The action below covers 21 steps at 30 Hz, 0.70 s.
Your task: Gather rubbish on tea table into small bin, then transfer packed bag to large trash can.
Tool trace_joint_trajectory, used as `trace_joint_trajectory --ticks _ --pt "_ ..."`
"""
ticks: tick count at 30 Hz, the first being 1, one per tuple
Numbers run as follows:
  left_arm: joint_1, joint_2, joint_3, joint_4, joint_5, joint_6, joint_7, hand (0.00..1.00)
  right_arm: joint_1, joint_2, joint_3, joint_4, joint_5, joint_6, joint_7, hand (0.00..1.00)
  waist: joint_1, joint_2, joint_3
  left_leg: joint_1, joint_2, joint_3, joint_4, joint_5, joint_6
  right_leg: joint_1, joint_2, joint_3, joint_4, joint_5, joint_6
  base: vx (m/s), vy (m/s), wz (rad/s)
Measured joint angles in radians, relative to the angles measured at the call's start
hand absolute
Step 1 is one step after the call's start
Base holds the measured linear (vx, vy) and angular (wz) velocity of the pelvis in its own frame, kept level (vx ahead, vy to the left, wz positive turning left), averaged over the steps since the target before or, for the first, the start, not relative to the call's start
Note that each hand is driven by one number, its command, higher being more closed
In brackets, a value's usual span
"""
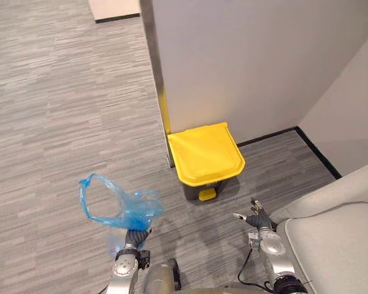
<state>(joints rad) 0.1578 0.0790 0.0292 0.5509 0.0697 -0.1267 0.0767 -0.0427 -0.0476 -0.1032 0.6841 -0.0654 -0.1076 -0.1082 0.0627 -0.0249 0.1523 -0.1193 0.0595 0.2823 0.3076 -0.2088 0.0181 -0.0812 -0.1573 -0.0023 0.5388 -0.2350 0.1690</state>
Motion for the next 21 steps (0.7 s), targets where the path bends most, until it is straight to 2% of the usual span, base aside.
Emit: trace_joint_trajectory --ticks 1,2,3,4,6,7,8,9,10,12,13,17,21 --pt "0.004 0.005 -0.014 0.000 -0.001 0.000 0.001 1.00 0.019 -0.003 0.000 0.002 -0.008 0.002 0.000 0.00 -0.011 0.001 0.000 0.041 -0.014 -0.003 -0.027 -0.002 0.008 -0.065 -0.020 -0.003 0.148 0.035 0.043 0.18 0.058 0.20" --pt "0.009 0.006 -0.022 0.000 -0.001 0.000 0.002 1.00 0.038 -0.001 0.000 0.002 -0.013 0.004 0.000 0.00 -0.026 0.003 -0.002 0.076 -0.015 -0.013 -0.029 -0.015 0.018 -0.088 -0.023 -0.005 0.242 0.026 0.000 0.20 0.053 0.21" --pt "0.010 0.007 -0.022 0.000 -0.001 0.000 0.005 1.00 0.042 0.001 0.003 0.002 -0.017 0.004 0.003 0.00 -0.028 0.003 -0.004 0.086 -0.014 -0.015 -0.028 -0.016 0.013 -0.099 -0.023 -0.006 0.255 0.005 -0.026 0.26 0.011 0.23" --pt "0.005 0.007 -0.022 -0.001 -0.001 0.000 0.013 1.00 0.044 0.003 0.003 -0.001 -0.022 0.004 0.004 0.00 -0.032 0.002 -0.009 0.098 -0.011 -0.026 -0.028 -0.025 0.012 -0.144 -0.017 -0.026 0.259 -0.044 -0.059 0.26 -0.052 0.34" --pt "-0.015 0.003 -0.020 -0.001 -0.011 0.000 0.013 1.00 0.044 -0.005 0.001 -0.002 -0.021 0.004 0.003 0.00 -0.051 0.004 -0.009 0.103 0.001 -0.065 -0.026 -0.024 0.010 -0.192 0.021 -0.035 0.199 -0.074 -0.083 0.25 -0.105 0.60" --pt "-0.022 0.004 -0.019 0.002 -0.016 0.000 0.013 1.00 0.047 -0.007 -0.001 0.000 -0.021 0.004 0.003 0.00 -0.050 0.004 -0.009 0.107 0.007 -0.091 -0.021 -0.022 0.001 -0.205 0.057 -0.024 0.071 -0.057 -0.091 0.24 -0.116 0.63" --pt "-0.018 0.024 -0.016 0.005 -0.018 -0.003 0.012 1.00 0.061 -0.004 0.000 0.000 -0.020 0.002 0.002 0.00 -0.044 -0.025 -0.022 0.121 -0.024 -0.109 -0.013 -0.032 -0.027 -0.199 0.066 -0.011 -0.121 0.121 -0.118 0.26 -0.117 0.57" --pt "-0.025 0.009 -0.016 0.028 -0.019 0.001 0.012 1.00 0.065 -0.015 -0.003 0.009 -0.019 0.001 0.002 0.00 -0.049 -0.007 -0.025 0.131 -0.012 -0.131 -0.012 -0.041 -0.040 -0.181 0.070 -0.025 -0.106 0.109 -0.120 0.28 -0.097 0.41" --pt "-0.015 -0.011 -0.018 0.040 -0.019 0.002 0.010 1.00 0.070 -0.032 -0.005 0.011 -0.019 0.002 0.002 0.00 -0.045 0.024 -0.046 0.134 0.014 -0.144 -0.015 -0.038 -0.045 -0.151 0.086 -0.033 -0.144 0.114 -0.128 0.28 -0.077 0.17" --pt "-0.009 -0.036 -0.018 0.040 -0.019 -0.001 0.010 1.00 0.066 -0.041 -0.007 0.011 -0.019 0.001 0.001 0.00 -0.043 0.045 -0.056 0.151 0.033 -0.144 -0.050 -0.031 -0.056 -0.126 0.107 -0.040 -0.196 0.121 -0.137 0.22 -0.070 -0.03" --pt "-0.013 -0.047 -0.019 0.044 -0.019 -0.001 0.007 1.00 0.063 -0.040 -0.016 0.013 -0.018 0.001 0.001 0.00 -0.048 0.051 -0.061 0.168 0.043 -0.144 -0.091 -0.020 -0.073 -0.113 0.120 -0.046 -0.224 0.126 -0.142 0.15 -0.080 -0.03" --pt "-0.033 -0.048 -0.019 0.068 -0.019 -0.004 -0.008 1.00 0.073 -0.046 -0.049 0.043 -0.004 0.001 -0.003 0.00 -0.051 0.052 -0.065 0.188 0.050 -0.150 -0.137 0.000 -0.081 -0.068 0.134 -0.049 -0.305 0.156 -0.142 0.09 -0.024 -0.02" --pt "-0.043 -0.035 -0.019 0.092 -0.019 -0.007 -0.007 1.00 0.090 -0.053 -0.061 0.057 0.017 0.001 -0.004 0.00 -0.051 0.049 -0.069 0.182 0.026 -0.173 -0.136 0.020 -0.069 0.008 0.121 -0.055 -0.461 0.235 -0.121 0.02 0.062 0.07"
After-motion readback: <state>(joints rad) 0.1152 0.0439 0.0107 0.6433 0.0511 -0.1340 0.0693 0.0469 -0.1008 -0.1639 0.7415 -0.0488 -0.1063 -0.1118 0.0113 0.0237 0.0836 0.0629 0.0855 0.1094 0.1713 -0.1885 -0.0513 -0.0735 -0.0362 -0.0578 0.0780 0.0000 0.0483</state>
